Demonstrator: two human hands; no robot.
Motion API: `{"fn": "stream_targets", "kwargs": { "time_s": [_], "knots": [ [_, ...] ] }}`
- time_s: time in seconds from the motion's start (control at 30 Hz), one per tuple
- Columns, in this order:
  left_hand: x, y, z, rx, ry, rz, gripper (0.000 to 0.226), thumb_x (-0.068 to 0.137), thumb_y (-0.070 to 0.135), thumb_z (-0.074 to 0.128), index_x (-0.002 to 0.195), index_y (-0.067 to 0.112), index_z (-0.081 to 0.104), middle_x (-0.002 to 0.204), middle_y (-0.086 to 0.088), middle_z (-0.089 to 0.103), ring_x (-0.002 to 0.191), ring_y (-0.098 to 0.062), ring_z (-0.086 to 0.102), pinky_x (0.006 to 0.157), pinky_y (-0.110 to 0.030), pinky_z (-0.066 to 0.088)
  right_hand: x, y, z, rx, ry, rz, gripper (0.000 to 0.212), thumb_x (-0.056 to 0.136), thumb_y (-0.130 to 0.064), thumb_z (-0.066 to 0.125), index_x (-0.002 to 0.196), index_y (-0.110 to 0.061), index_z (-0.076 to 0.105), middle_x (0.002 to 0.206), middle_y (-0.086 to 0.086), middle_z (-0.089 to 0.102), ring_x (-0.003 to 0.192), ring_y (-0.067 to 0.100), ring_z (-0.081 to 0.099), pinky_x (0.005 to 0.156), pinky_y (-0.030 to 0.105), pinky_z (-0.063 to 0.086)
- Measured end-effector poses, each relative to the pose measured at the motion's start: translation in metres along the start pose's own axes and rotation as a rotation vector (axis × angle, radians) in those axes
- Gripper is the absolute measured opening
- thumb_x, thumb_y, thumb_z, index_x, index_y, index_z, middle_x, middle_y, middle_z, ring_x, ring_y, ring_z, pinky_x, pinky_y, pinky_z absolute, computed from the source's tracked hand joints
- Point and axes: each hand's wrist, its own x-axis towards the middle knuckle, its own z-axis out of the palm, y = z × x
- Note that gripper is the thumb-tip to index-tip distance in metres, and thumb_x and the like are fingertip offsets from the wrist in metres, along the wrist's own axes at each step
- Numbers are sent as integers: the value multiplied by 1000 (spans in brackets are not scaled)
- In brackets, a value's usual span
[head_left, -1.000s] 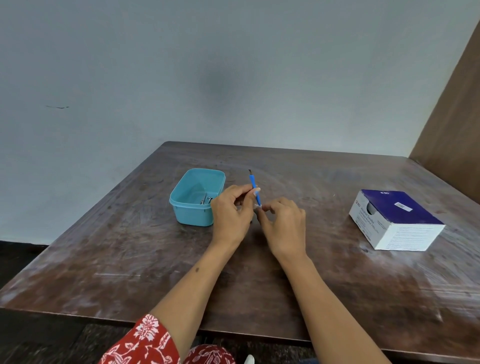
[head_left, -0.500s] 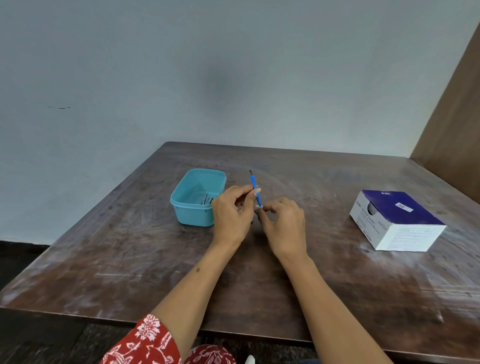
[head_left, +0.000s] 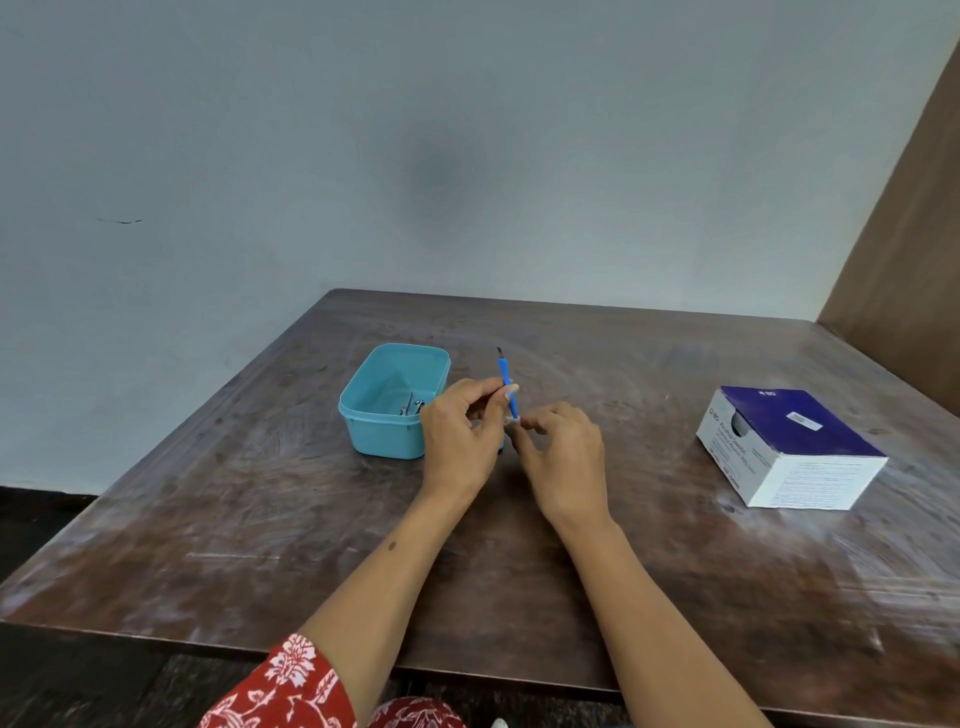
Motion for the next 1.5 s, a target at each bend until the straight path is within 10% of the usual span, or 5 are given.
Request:
{"fn": "stream_targets", "kwargs": {
  "time_s": [0.7, 0.9, 1.5],
  "knots": [
    [-1, 2, -1, -61, -20, -54, 17, 85, 17, 65, 99, 10, 71, 86, 1, 70, 78, -9, 66, 68, -18, 54, 2, 7, 0, 100, 113, 112, 10, 85, -18, 67, 89, -12, 73, 86, 5, 66, 84, 22, 59, 72, 27, 40],
    [-6, -1, 1, -14, -160, -50, 19, 85, 16, 65, 102, 13, 71, 90, 0, 70, 79, -9, 67, 71, -31, 58, 3, -2, -7, 380, 301, 91, 14, 84, -12, 67, 97, -12, 73, 90, -1, 66, 81, 7, 60, 73, 4, 42],
    [-8, 5, 1, 9, -481, -99, 17, 83, 14, 67, 99, 11, 73, 87, -3, 74, 76, -8, 69, 76, -29, 58, 6, -3, -12, 534, 391, 235, 11, 83, -13, 69, 90, -6, 74, 88, 1, 63, 75, -4, 57, 65, 0, 38]
  ]
}}
